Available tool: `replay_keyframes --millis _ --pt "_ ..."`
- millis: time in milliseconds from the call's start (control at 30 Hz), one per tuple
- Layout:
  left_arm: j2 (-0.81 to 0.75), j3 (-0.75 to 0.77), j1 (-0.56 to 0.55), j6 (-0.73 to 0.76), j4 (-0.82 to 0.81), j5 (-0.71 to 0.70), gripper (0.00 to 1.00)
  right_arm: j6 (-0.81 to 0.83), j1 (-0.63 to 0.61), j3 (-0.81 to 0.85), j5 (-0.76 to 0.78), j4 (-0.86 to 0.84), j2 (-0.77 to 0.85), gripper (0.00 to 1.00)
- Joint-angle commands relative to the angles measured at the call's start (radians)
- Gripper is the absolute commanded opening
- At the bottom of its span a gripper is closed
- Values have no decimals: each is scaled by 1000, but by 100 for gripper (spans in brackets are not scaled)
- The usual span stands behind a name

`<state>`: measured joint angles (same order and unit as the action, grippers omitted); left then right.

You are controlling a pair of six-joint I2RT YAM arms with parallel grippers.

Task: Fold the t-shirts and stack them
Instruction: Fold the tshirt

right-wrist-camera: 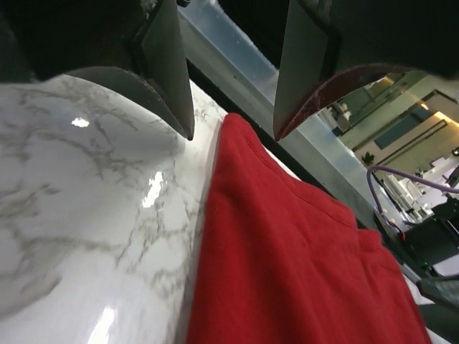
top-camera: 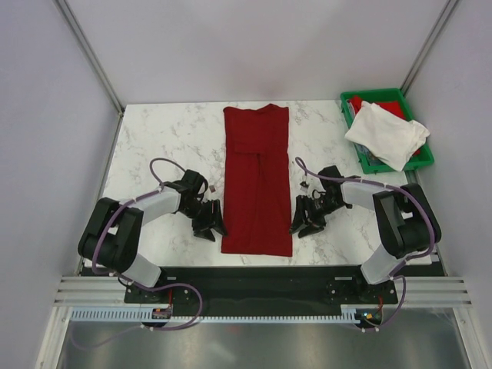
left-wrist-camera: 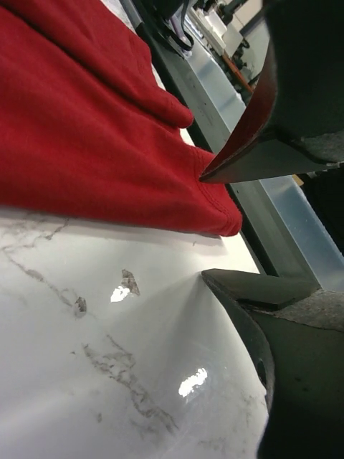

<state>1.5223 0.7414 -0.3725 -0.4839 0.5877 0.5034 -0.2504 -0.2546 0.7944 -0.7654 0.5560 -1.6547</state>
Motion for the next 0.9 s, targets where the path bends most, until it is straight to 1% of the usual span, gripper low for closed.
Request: replay_keyframes --millis 0,133,267,433,600,633,700,733,767,833,867 --pt "22 -16 3 -96 -74 41 59 -55 -29 -38 -20 31 19 57" --pt "62 -20 0 -111 -83 50 58 -81 -66 -41 14 32 -11 57" --pt "82 -31 -2 -108 -68 55 54 -92 -106 -23 28 22 -65 57" --pt "62 -50 -20 -102 -46 60 49 -115 -136 -4 29 10 -102 57" --pt "38 -76 -34 -99 -40 57 46 -128 -150 -20 60 -1 -112 54" --pt "38 -79 -34 -99 -43 58 44 -130 -150 -21 64 -10 -116 53" --pt "35 -79 -34 -91 -45 58 40 -136 -150 -21 64 -22 -123 46" --pt "35 -79 -34 -90 -46 61 34 -138 -149 -18 60 -40 -129 41" --pt "35 -76 -34 -90 -48 61 32 -139 -149 -15 55 -48 -132 34" --pt "33 -67 -34 -87 -55 64 26 -142 -150 -1 45 -64 -146 29" --pt "33 -62 -34 -84 -57 63 23 -144 -150 9 40 -67 -149 23"
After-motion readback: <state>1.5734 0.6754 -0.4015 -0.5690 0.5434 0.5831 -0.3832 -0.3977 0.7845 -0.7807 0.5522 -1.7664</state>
